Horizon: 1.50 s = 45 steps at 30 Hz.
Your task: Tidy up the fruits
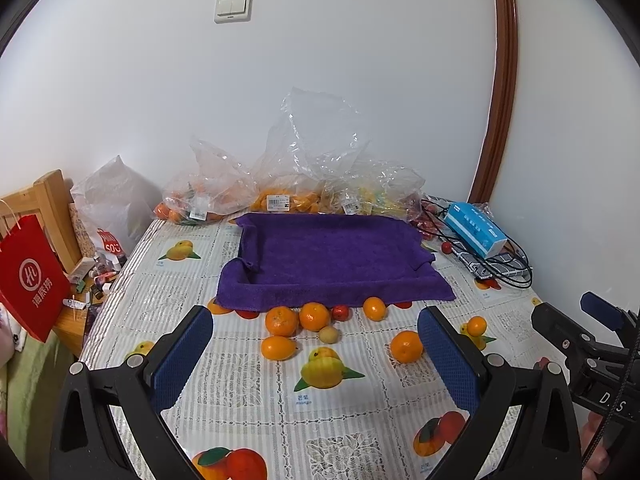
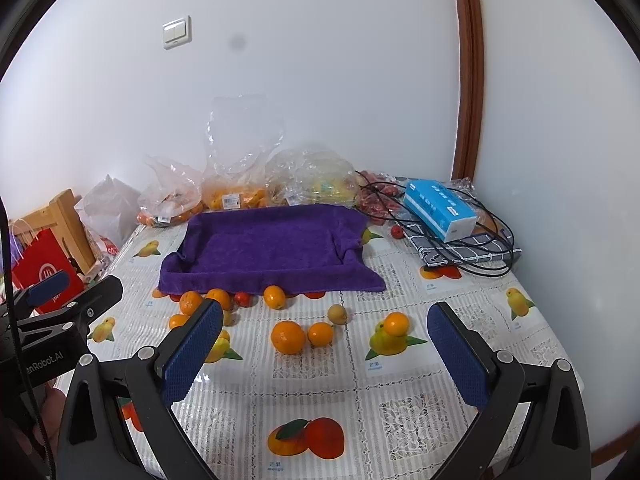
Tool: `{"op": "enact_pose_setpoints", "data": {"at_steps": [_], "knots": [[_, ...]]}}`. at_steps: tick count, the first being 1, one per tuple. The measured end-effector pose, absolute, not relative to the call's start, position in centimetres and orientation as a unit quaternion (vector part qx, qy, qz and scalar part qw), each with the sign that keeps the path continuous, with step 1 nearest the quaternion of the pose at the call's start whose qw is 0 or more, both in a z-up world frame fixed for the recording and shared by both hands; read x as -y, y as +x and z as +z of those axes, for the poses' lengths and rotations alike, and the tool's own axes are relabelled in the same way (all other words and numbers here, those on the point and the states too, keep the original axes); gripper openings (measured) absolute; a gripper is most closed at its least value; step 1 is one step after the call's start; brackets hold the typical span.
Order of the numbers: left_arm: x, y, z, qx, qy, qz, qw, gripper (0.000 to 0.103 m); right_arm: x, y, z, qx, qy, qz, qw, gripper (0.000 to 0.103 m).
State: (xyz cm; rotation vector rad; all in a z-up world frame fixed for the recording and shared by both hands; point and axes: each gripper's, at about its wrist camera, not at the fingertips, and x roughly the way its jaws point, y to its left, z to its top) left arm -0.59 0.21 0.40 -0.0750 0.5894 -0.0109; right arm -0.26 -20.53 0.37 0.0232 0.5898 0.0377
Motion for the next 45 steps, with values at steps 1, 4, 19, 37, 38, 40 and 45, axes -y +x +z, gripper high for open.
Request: {"op": "enact_pose_setpoints", "data": {"at_steps": [1, 4, 19, 37, 38, 40, 45], "knots": [[-0.2, -0.6, 0.4, -0.291, -0.036, -0.005, 0.956, 0.103, 20.5, -0.3, 0.4, -0.29, 0.012, 0.018, 0.957, 0.101], [-0.3, -0.7, 0.3, -0.291, -0.037, -0.005, 0.956, 0.103, 20.5, -0.4, 0.3, -0.29, 0.013, 0.018, 0.957, 0.101], [-0.2, -0.7, 0.2, -0.292, -0.041, -0.006, 0.956, 0.103, 20.6, -0.5, 0.1, -0.294, 0.015, 0.016, 0.956, 0.101], [-0.3, 0.5, -0.8, -0.299, -0.036, -0.013, 0.953, 0.103, 20.6, 1.4, -0.9, -0.308, 0.022, 0.029, 0.951, 0.102], [-0.4, 0.6, -0.9, -0.301, -0.037, -0.014, 0.953, 0.103, 20.6, 1.6, -1.0, -0.311, 0.019, 0.031, 0.95, 0.102], [-0.5, 1.0, -1.3, -0.304, -0.036, -0.014, 0.952, 0.103, 20.4, 2.1, -1.5, -0.32, 0.011, 0.038, 0.947, 0.102], [-0.7, 2.0, -2.0, -0.31, -0.04, -0.012, 0.95, 0.103, 20.6, 3.4, -2.6, -0.335, 0.008, 0.029, 0.942, 0.102]]}}
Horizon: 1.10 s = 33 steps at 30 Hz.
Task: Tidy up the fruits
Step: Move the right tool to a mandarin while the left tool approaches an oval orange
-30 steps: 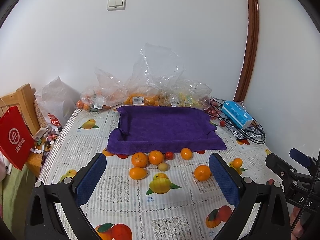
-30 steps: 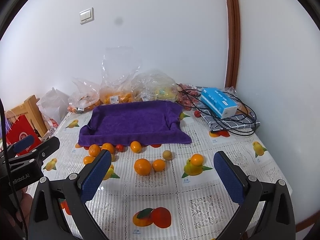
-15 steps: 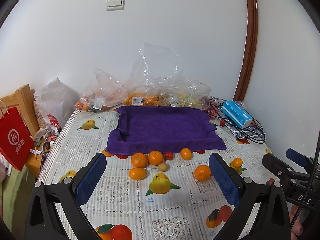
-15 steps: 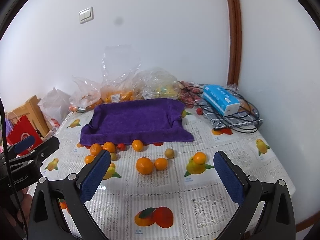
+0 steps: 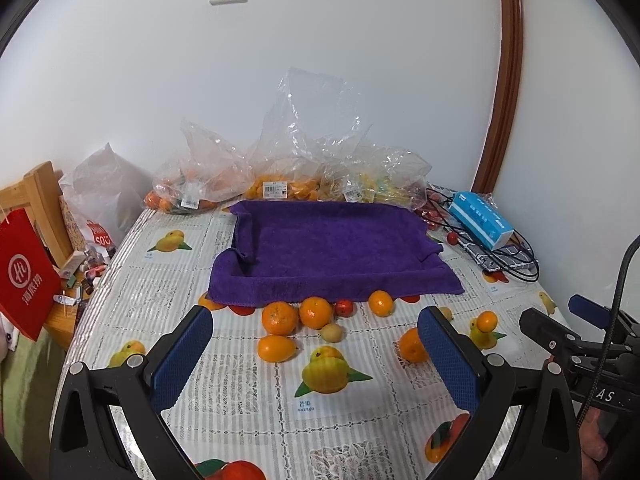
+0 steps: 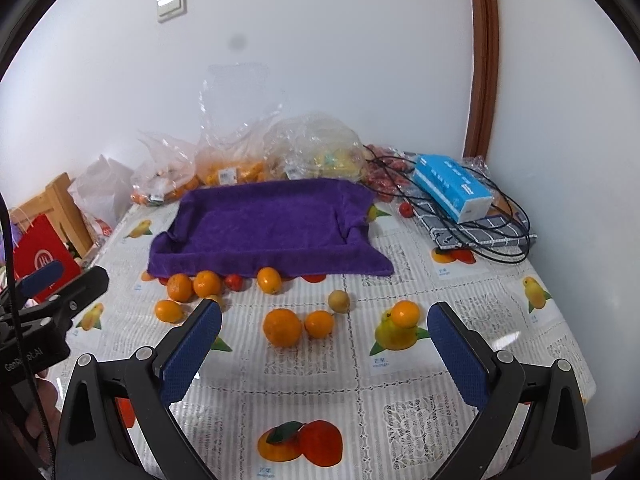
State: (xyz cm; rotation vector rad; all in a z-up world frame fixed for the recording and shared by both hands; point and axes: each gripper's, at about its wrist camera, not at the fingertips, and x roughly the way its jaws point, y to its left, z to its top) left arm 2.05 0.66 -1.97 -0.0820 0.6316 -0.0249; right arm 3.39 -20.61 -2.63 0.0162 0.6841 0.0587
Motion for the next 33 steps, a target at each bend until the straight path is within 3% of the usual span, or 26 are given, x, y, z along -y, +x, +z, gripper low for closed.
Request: {"op": "enact_pose_setpoints", "data": {"at_steps": [20, 26, 33], "knots": [[-2.4, 6.0, -7.4, -0.345, -0.047, 0.017, 0.937, 0.103, 23.0, 5.8, -7.5, -0.323, 0.021, 0.022, 0.946, 0.101], [-3.2, 7.4, -9.7, -0.369, -0.057, 0.018, 0.927, 0.101, 24.8, 7.1, -9.7, -0.356, 0.036, 0.008, 0.934, 0.101], [-3.9, 9.1, -12.1, -0.4, -0.061, 0.02, 0.914, 0.096, 27.0, 8.7, -12.5, -0.383, 0.048, -0.011, 0.923, 0.081]]}}
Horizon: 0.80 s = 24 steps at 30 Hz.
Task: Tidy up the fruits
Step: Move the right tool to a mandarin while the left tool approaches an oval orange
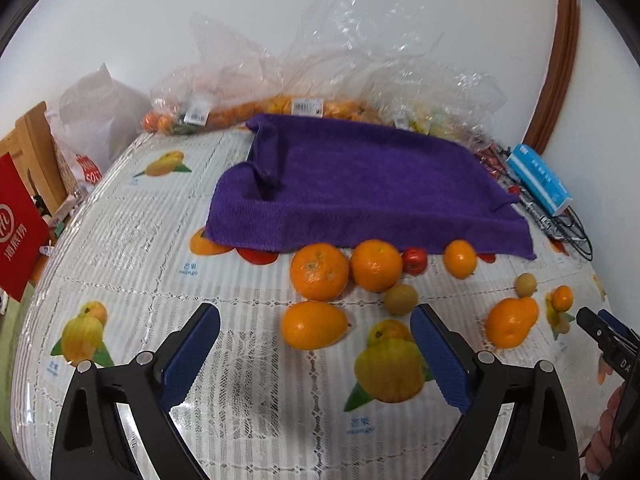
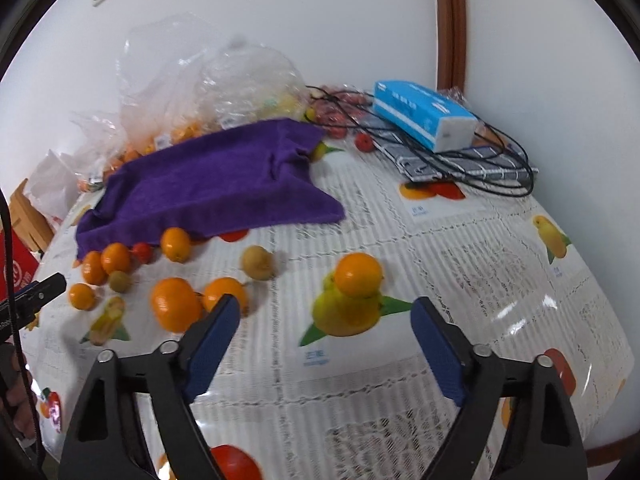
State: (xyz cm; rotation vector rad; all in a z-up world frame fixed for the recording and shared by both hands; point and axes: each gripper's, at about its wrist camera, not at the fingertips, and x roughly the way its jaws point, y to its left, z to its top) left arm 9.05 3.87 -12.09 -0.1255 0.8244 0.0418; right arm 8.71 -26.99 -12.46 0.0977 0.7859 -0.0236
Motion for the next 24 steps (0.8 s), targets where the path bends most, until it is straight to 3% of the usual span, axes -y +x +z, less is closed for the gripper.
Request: {"op": "enact_pose_setpoints", "data": {"at_steps": [9, 14, 18, 24], "knots": [[-4.6, 10.0, -13.1, -0.402, -0.059, 0.018, 0.913, 0.094, 28.3, 11.7, -15.2, -0.397, 0.026, -0.033, 0.917, 0.057], [-4.8, 10.6, -13.5, -0.409, -0.072, 0.009, 0.91, 0.094, 28.9, 13.3, -16.2, -0.405, 0.032, -0.037, 0.913, 0.053], [-5.1, 10.7, -14.0, -0.416, -0.076, 0.005, 0.906, 0.094, 29.0, 14.2, -16.4, -0.413, 0.039, -0.031, 0.91, 0.037], [-5.4, 11.0, -14.6, -0.422, -0.078, 0.001, 0.903, 0.093, 28.3, 14.2, -16.3, -0.407, 0.032, -0.025, 0.913, 0.036]]}}
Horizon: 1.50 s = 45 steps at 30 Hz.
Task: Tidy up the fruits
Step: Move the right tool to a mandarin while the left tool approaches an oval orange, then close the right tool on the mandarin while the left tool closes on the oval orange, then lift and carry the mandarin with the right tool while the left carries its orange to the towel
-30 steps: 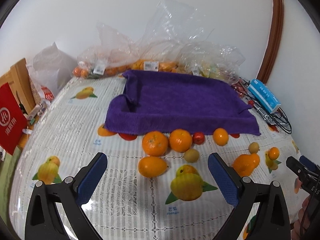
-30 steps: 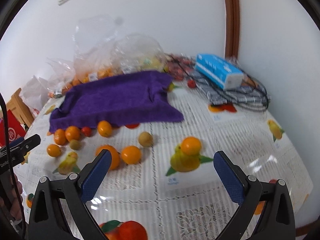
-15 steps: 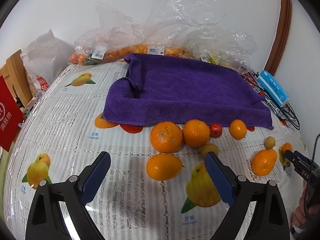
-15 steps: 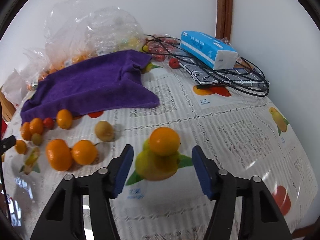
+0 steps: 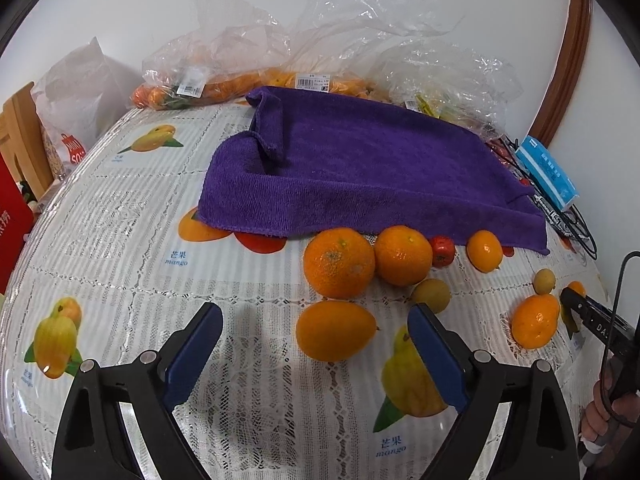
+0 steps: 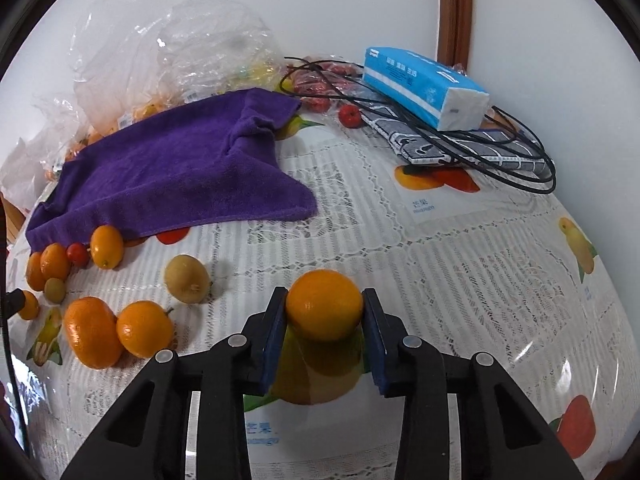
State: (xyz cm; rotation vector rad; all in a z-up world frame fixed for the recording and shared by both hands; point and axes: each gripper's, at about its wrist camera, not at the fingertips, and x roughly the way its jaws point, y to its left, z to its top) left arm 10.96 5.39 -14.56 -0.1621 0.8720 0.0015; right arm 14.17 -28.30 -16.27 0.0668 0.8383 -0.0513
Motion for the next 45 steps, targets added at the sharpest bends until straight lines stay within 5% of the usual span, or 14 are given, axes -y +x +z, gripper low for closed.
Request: {"op": "enact_pose_setpoints", "data": {"at_steps": [10, 15, 45], "knots": [[-4.8, 11.3, -15.6, -0.43, -0.07, 0.003, 0.9, 0.071, 26.2, 13.2, -15.3, -0.396, 0.021, 0.001, 0.918, 0.036], [-3.9, 10.7, -15.5, -0.423, -0.041, -0.002, 0.905, 0.043, 25.7, 13.1, -15.3, -0.393, 0.009, -0.003, 0.92, 0.036], [-4.4, 9.7, -14.7, -0.421, -0.065, -0.024, 0.904, 0.031, 24.9, 11.9, -14.5, -0.397, 0.011, 0.009, 0.917, 0.035]]}}
